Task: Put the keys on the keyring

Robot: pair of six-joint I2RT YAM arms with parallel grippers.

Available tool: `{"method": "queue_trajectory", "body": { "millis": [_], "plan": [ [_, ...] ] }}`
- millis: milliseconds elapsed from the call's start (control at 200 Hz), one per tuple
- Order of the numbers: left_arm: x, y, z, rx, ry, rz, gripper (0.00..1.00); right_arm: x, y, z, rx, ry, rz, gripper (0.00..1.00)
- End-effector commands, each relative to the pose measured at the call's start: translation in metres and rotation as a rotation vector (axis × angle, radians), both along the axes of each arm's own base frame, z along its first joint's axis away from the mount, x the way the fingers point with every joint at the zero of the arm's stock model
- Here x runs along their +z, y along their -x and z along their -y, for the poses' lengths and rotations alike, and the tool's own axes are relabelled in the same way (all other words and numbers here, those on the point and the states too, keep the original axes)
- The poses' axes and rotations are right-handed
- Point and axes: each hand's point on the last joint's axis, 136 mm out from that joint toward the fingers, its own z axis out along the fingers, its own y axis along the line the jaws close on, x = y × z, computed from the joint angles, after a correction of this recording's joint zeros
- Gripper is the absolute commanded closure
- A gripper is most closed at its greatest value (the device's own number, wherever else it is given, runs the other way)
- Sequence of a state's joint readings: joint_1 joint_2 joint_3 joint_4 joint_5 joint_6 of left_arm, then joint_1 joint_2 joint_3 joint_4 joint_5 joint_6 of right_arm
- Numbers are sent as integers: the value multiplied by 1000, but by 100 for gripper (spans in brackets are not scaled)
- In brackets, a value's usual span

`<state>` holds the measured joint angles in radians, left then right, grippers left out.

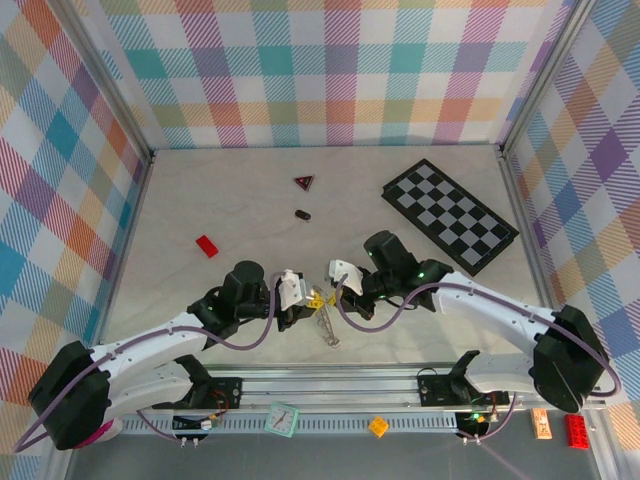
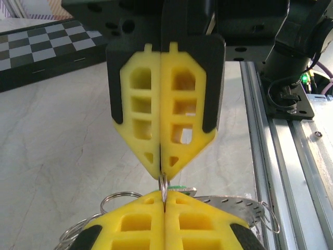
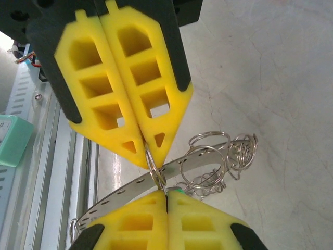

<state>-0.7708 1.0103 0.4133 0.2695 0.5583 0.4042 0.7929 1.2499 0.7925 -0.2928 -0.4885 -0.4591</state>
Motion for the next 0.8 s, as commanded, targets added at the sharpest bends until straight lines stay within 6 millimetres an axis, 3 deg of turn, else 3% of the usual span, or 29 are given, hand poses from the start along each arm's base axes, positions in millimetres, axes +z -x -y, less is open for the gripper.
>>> {"method": "queue_trajectory", "body": {
  "millis": [0, 95, 170, 245, 670, 800],
  "plan": [
    [24, 7, 6, -42, 89, 54, 100, -5, 3, -3, 7, -18, -23, 100],
    [23, 7, 6, -39, 91, 51, 100, 5, 3, -3, 8, -60, 13, 100],
    [22, 7, 6, -35, 92, 46, 100, 12, 3, -1, 0, -92, 52, 81],
    [22, 7, 6, -32, 104, 44, 100, 15, 5, 1, 1, -116, 77, 75],
    [27, 9, 9, -36, 178, 20, 100, 18, 9, -9, 45, -167, 42, 74],
    [29, 9, 10, -44, 190, 19, 100, 19, 8, -12, 51, -178, 38, 79]
  ]
}}
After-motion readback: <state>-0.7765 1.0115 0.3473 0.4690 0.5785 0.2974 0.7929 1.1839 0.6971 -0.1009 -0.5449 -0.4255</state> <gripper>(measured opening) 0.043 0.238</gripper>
